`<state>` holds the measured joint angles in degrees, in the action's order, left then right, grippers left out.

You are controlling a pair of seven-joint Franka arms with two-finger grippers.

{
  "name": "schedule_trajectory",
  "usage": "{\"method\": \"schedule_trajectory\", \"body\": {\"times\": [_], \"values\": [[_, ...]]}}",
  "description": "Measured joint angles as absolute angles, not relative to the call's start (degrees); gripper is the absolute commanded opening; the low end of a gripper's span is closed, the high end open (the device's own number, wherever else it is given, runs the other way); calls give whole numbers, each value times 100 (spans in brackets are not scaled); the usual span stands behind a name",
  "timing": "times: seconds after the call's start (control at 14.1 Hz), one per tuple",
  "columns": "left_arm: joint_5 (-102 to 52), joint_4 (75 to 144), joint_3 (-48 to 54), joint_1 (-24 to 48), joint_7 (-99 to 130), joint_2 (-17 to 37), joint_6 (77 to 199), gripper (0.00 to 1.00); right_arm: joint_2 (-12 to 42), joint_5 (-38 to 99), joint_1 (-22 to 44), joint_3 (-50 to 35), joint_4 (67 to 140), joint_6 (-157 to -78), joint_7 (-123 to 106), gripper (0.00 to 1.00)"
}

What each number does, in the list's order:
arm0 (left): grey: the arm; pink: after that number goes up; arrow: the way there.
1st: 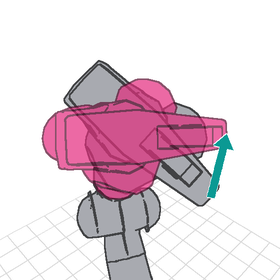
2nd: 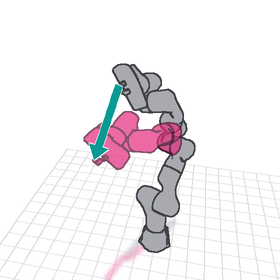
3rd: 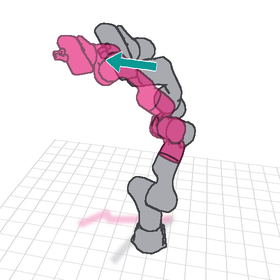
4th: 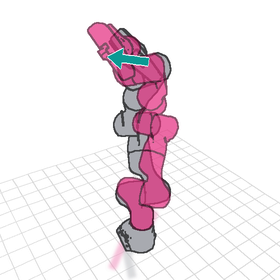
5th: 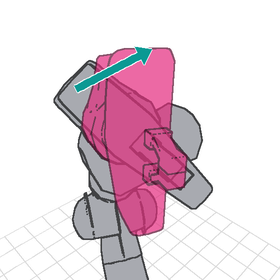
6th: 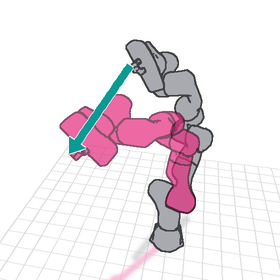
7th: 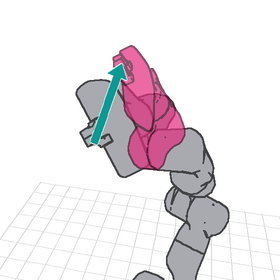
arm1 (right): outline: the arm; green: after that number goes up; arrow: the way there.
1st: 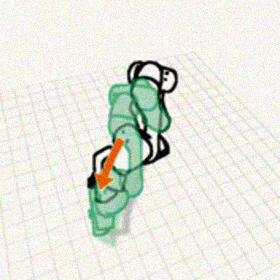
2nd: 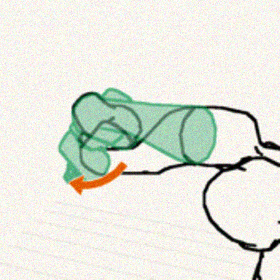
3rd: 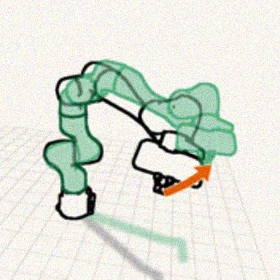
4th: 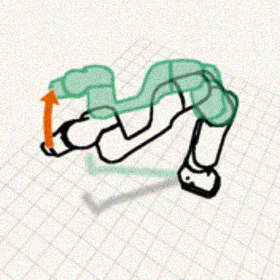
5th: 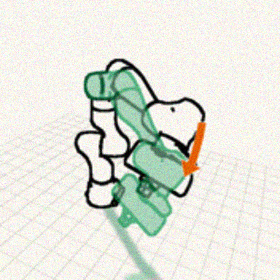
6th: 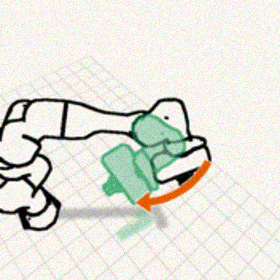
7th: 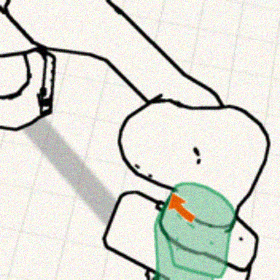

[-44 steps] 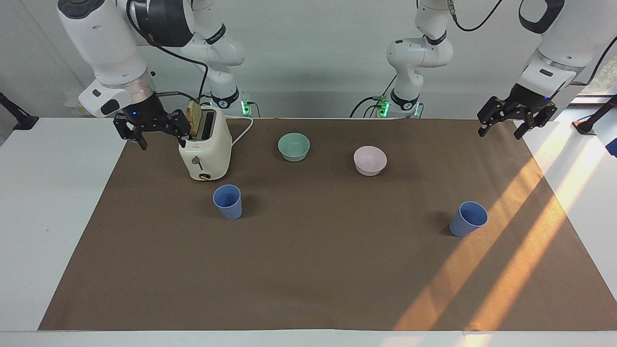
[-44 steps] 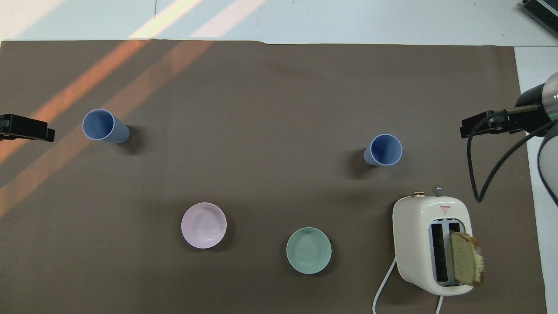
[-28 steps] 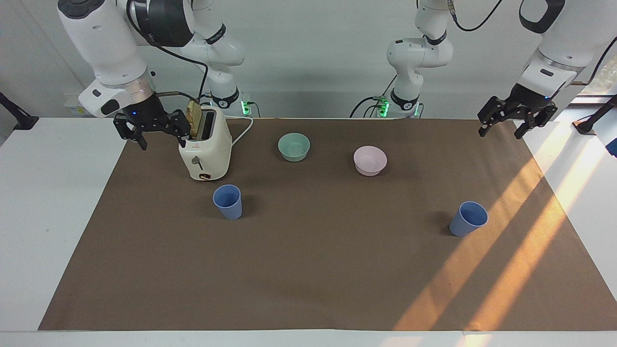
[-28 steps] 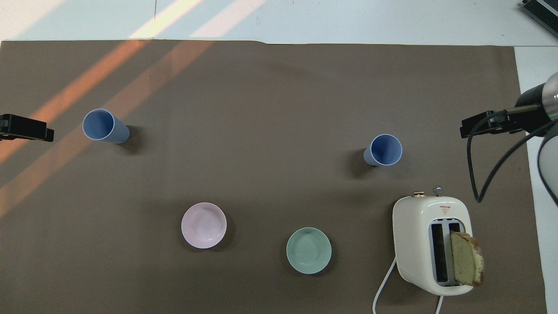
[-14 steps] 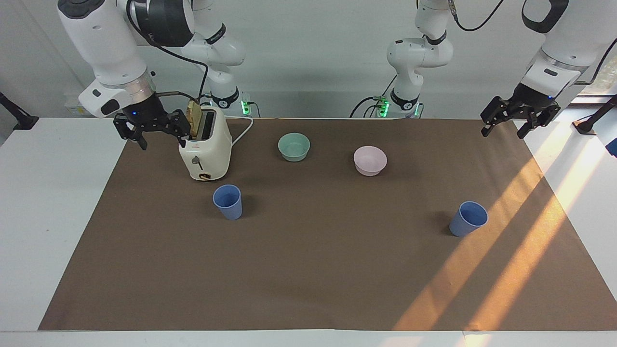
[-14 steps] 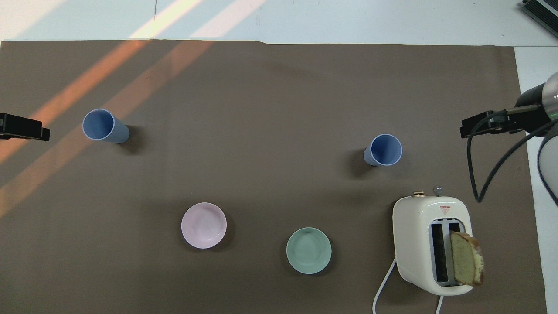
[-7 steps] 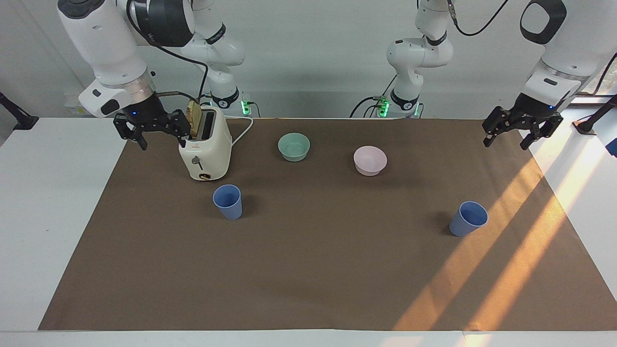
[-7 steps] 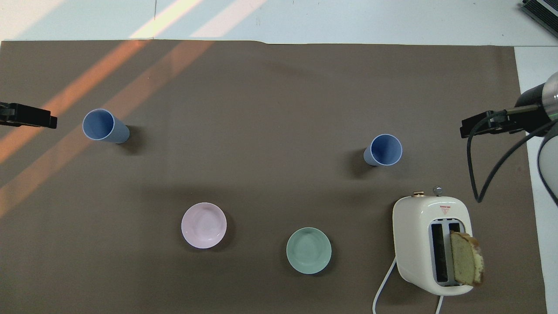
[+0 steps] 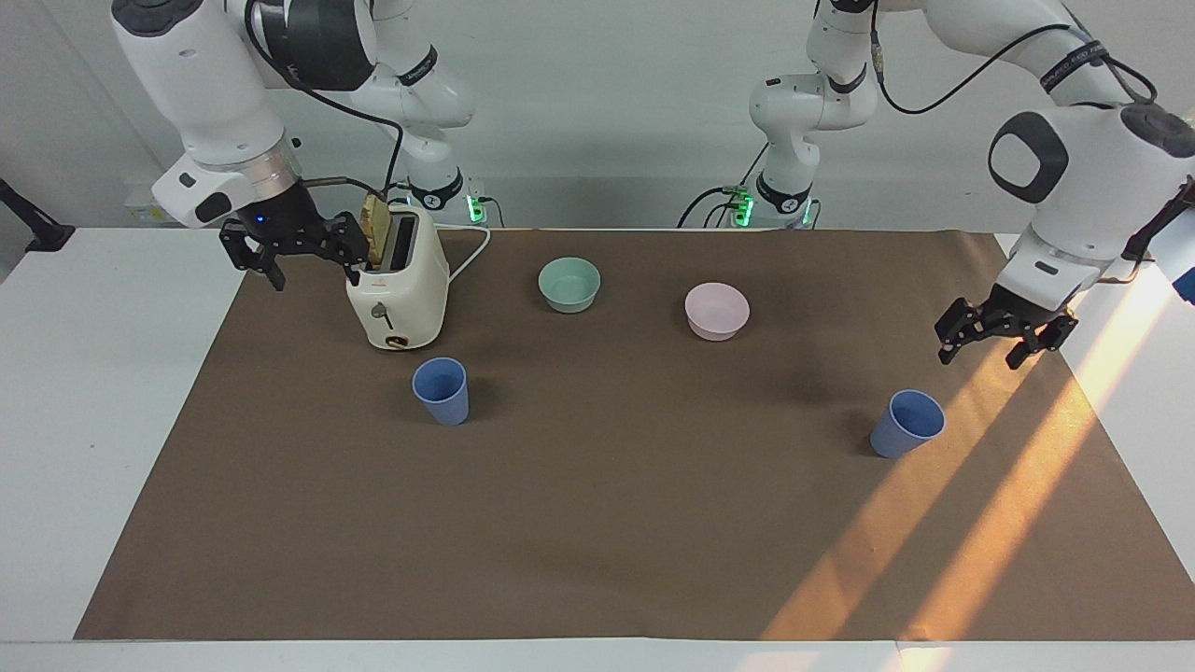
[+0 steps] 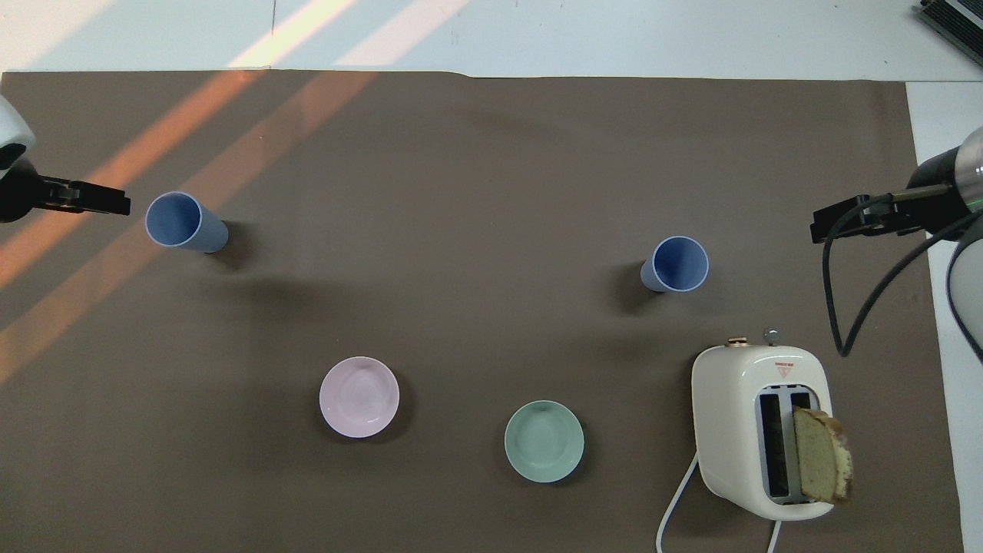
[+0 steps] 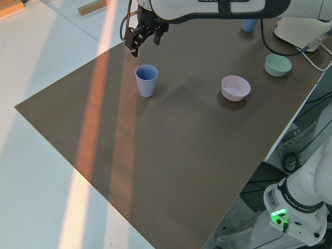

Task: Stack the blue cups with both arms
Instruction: 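Reach the left gripper to the nearby blue cup and grasp it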

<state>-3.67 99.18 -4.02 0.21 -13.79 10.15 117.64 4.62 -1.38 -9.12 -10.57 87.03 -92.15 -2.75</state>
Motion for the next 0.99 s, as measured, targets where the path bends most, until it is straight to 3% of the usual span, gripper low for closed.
{"method": "schedule_trajectory", "body": {"times": [0.42, 0.5, 0.57, 0.64, 0.99], "values": [[-408, 9959, -395, -37, -1463, 1959, 12566, 100, 462, -138, -912, -1057, 8703, -9215, -275, 100], [-501, 10015, -395, -40, -1468, 2005, 12659, 64, 462, -138, -912, -1057, 8703, -9215, -275, 100], [-604, 10115, -391, -40, -1472, 2022, 12765, 22, 462, -138, -912, -1057, 8703, -9215, -275, 100], [-667, 10251, -383, -39, -1472, 2022, 12849, 0, 462, -138, -912, -1057, 8703, -9215, -275, 100], [-712, 10496, -375, -39, -1479, 2009, 12896, 0, 462, -138, -912, -1057, 8703, -9215, -275, 100]]}}
